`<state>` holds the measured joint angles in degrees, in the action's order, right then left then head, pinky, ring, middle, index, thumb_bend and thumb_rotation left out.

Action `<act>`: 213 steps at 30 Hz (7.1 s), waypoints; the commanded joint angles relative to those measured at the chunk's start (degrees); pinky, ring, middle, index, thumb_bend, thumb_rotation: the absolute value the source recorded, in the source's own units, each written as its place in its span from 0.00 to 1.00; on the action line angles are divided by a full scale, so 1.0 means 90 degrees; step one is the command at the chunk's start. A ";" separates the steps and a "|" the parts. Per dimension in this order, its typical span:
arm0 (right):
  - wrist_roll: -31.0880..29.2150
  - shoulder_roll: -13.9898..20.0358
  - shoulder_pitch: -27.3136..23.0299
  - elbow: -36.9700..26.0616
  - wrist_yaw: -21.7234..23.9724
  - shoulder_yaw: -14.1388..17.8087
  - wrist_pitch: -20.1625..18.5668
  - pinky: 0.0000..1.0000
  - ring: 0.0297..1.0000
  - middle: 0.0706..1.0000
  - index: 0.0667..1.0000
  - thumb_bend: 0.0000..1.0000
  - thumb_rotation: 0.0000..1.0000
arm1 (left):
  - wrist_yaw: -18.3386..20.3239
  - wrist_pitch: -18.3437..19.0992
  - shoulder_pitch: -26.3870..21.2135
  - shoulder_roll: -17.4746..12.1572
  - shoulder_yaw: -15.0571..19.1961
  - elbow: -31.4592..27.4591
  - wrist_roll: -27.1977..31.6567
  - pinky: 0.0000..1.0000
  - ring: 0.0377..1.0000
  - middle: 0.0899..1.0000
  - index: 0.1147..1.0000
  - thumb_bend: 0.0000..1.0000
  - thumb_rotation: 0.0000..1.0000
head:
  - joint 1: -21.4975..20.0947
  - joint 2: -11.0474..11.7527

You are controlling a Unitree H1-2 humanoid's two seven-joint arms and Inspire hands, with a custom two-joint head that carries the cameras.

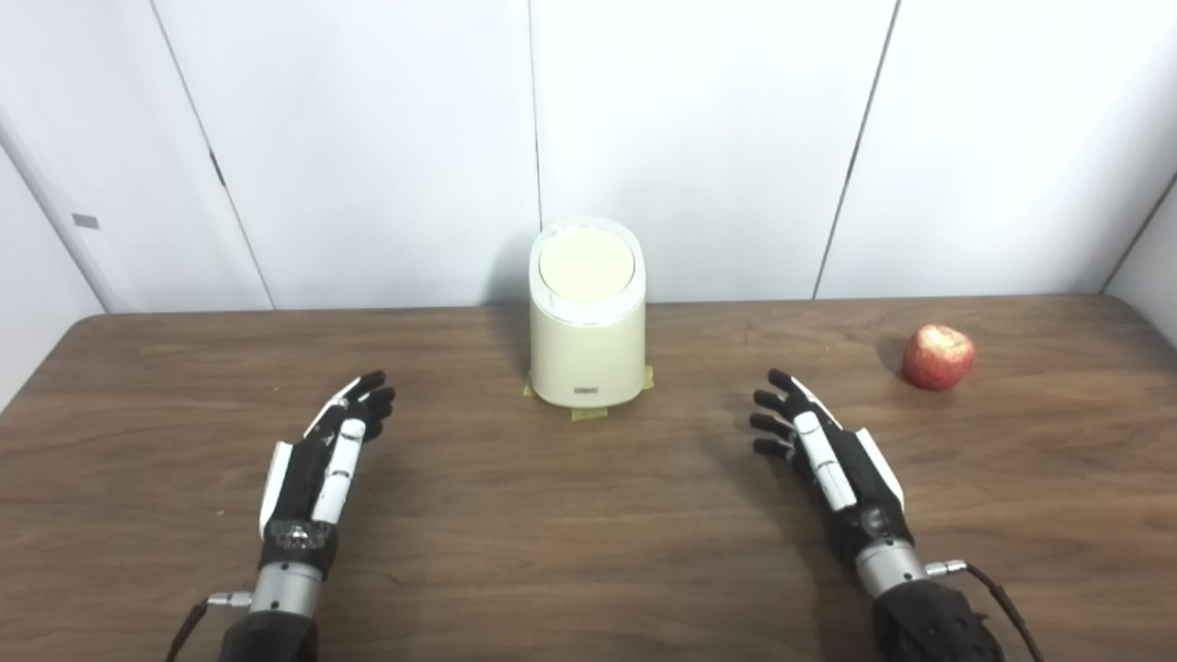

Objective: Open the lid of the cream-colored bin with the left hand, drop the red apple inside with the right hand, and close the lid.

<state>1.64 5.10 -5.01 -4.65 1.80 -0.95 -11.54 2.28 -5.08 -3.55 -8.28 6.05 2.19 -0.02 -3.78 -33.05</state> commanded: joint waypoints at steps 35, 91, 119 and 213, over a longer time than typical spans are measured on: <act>-0.0026 -0.0037 -0.0291 -0.0024 -0.0016 0.0071 0.0158 0.75 0.83 0.86 0.91 0.51 0.95 | -0.0064 0.0064 0.0101 0.0080 0.0044 0.0254 0.0197 0.86 0.85 0.83 0.86 0.44 0.79 | 0.0047 0.0184; -0.0367 -0.0300 -0.0198 -0.0771 -0.0089 0.0314 0.0030 0.75 0.84 0.88 0.92 0.53 0.81 | 0.0730 0.2248 -0.5201 -0.0641 -0.1777 0.1203 -0.1691 0.74 0.82 0.84 0.85 0.87 0.12 | 0.0051 0.0222; -0.0467 -0.0320 -0.0144 -0.1285 -0.0074 0.0344 -0.0125 0.81 0.88 0.91 0.94 0.58 0.86 | 0.0967 0.1680 -0.5784 -0.0794 -0.2992 0.2144 -0.3386 0.74 0.82 0.82 0.84 0.89 0.05 | 0.0007 0.0208; -0.0503 -0.0265 -0.0145 -0.1291 -0.0154 0.0359 -0.0189 0.80 0.86 0.89 0.94 0.61 0.85 | 0.1193 0.0929 -0.6265 -0.1011 -0.3515 0.2288 -0.5568 0.70 0.80 0.82 0.81 0.92 0.03 | -0.0128 0.0099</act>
<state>-2.93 2.50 -4.78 -14.83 0.30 2.17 -14.17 13.94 3.17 -56.51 -16.57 -26.48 25.03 -50.07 -4.92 -32.08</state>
